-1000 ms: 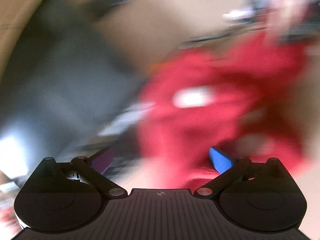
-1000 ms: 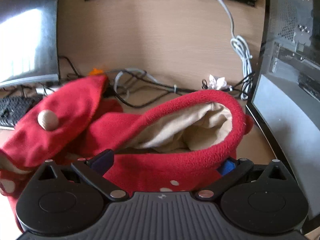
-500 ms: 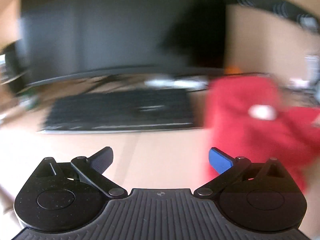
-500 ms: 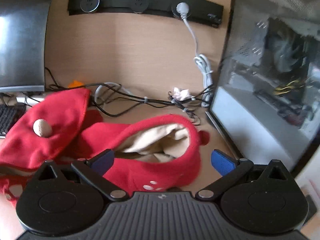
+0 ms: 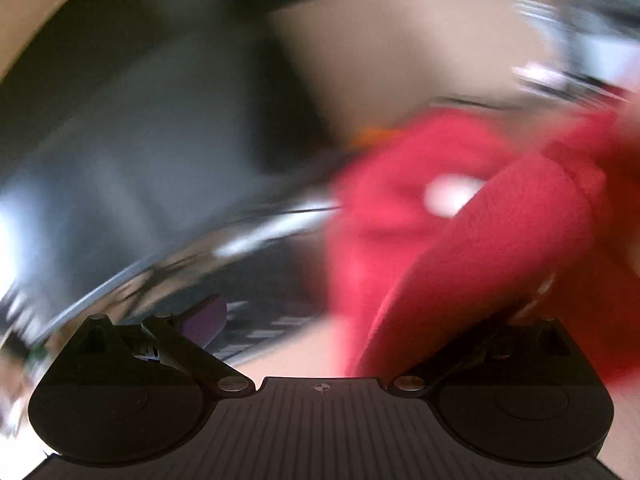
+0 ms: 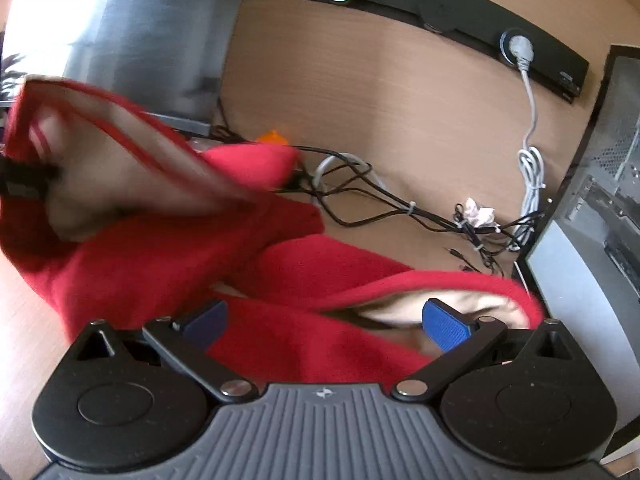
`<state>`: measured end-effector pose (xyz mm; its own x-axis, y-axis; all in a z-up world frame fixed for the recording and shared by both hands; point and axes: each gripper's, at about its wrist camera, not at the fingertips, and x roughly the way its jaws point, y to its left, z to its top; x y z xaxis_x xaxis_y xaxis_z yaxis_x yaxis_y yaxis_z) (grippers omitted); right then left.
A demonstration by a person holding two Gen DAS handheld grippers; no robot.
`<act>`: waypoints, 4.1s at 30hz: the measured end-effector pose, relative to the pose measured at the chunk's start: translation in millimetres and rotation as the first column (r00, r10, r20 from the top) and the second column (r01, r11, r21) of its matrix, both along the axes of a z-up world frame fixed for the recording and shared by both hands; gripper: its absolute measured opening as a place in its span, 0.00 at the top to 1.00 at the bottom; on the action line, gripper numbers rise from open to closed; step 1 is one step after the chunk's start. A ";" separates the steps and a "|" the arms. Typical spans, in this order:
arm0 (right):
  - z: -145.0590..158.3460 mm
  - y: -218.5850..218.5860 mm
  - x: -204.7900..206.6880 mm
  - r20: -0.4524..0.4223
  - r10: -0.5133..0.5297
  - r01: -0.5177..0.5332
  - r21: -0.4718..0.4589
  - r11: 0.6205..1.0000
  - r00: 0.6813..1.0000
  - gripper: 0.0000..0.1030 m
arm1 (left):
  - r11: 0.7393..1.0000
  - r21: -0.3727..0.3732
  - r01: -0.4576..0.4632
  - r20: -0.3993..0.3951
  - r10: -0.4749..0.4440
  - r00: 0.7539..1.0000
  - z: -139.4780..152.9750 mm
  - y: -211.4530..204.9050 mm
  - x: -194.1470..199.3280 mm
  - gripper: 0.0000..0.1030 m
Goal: Fold clothes
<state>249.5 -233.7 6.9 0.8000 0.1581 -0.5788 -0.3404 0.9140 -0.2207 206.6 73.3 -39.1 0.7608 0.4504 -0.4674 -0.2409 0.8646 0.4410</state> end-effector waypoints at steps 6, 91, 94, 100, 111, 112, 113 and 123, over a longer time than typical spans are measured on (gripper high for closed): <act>3.8 -26.7 5.2 -0.055 -0.052 0.056 0.072 0.996 0.997 0.00 | 0.922 0.037 -0.386 -0.010 0.386 0.922 -0.1 96.2 2.5 0.00; -59.8 24.0 51.4 -0.354 0.145 -0.118 0.097 0.988 0.924 0.00 | 0.693 -0.697 0.182 -0.174 -0.410 0.895 -45.5 -18.4 -22.4 0.00; -79.7 25.1 47.2 -0.412 0.166 -0.111 0.155 0.982 0.896 0.00 | 0.690 -0.709 0.146 -0.206 -0.401 0.893 -40.6 -22.2 -51.9 0.00; -89.9 45.3 44.8 -0.337 0.255 -0.230 0.113 0.967 0.906 0.00 | 0.603 -0.794 0.081 -0.268 -0.466 0.844 -33.2 -35.9 -104.9 0.00; -48.4 46.2 13.8 -0.089 0.204 -0.209 -0.045 0.977 0.975 0.00 | 0.713 -0.673 0.195 -0.167 -0.403 0.900 15.2 -28.6 -82.7 0.00; -49.2 50.4 16.4 -0.088 0.207 -0.212 -0.054 0.976 0.974 0.00 | 0.745 -0.636 0.201 -0.152 -0.377 0.914 20.8 -25.9 -80.7 0.00; -50.3 55.3 19.7 -0.088 0.209 -0.214 -0.056 0.975 0.974 0.00 | 0.781 -0.592 0.197 -0.154 -0.349 0.924 23.4 -25.4 -78.4 0.00; 79.8 77.4 94.2 0.214 -0.004 -0.007 0.053 0.999 0.977 0.00 | 0.909 -0.378 0.173 -0.211 -0.267 0.941 21.1 -28.0 -65.1 0.00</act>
<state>343.8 -156.3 86.7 0.9039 0.1855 -0.3854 -0.2922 0.9258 -0.2397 141.5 45.3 -18.0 0.6569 0.0577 -0.7518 0.0520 0.9912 0.1215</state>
